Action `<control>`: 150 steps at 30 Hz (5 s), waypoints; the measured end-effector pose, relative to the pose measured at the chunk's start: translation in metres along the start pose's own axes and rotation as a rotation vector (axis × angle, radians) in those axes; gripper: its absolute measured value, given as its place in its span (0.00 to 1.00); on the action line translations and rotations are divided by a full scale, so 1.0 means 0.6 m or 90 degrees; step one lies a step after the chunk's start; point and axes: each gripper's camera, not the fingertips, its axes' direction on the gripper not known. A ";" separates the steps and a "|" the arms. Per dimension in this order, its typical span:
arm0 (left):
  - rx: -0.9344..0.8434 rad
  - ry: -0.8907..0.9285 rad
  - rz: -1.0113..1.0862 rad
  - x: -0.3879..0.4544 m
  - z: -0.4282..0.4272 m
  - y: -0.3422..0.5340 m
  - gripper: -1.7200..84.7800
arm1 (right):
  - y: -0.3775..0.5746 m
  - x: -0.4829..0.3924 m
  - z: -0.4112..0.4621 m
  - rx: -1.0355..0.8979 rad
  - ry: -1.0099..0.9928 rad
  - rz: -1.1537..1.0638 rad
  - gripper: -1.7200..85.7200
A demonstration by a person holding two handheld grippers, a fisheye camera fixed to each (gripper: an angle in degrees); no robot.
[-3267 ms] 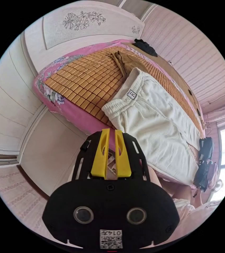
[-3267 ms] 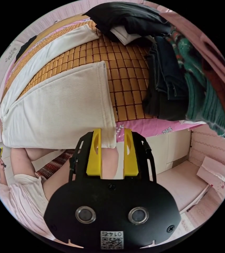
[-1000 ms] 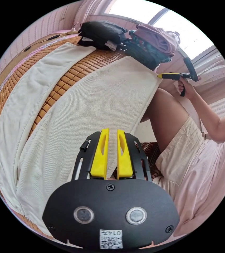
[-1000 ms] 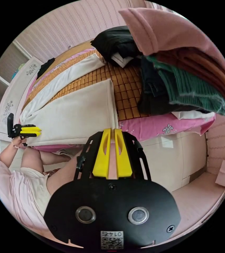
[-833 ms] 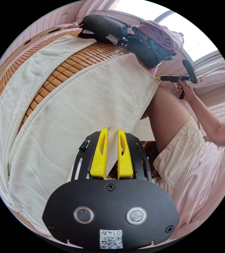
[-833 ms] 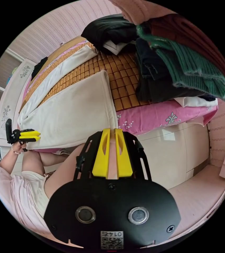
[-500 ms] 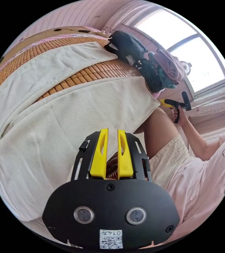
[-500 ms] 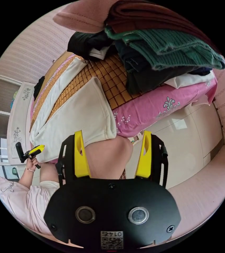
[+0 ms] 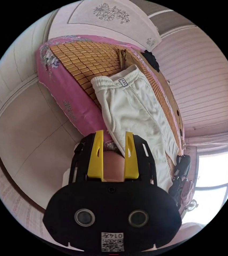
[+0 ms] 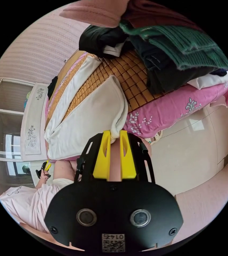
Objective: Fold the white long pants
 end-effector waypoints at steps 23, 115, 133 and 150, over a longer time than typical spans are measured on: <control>0.053 0.070 0.135 -0.029 -0.140 0.037 0.06 | 0.044 -0.254 -0.015 0.142 0.214 -0.178 0.06; -0.355 -0.119 1.102 1.331 0.580 0.545 0.07 | -0.093 0.055 0.024 0.050 0.121 -0.063 0.15; -0.433 -0.042 1.247 1.504 0.694 0.789 0.04 | -0.120 0.036 0.078 0.035 0.083 -0.142 0.06; -0.446 0.011 1.117 1.470 0.707 0.728 0.08 | -0.185 0.040 0.201 -0.005 0.099 -0.099 0.06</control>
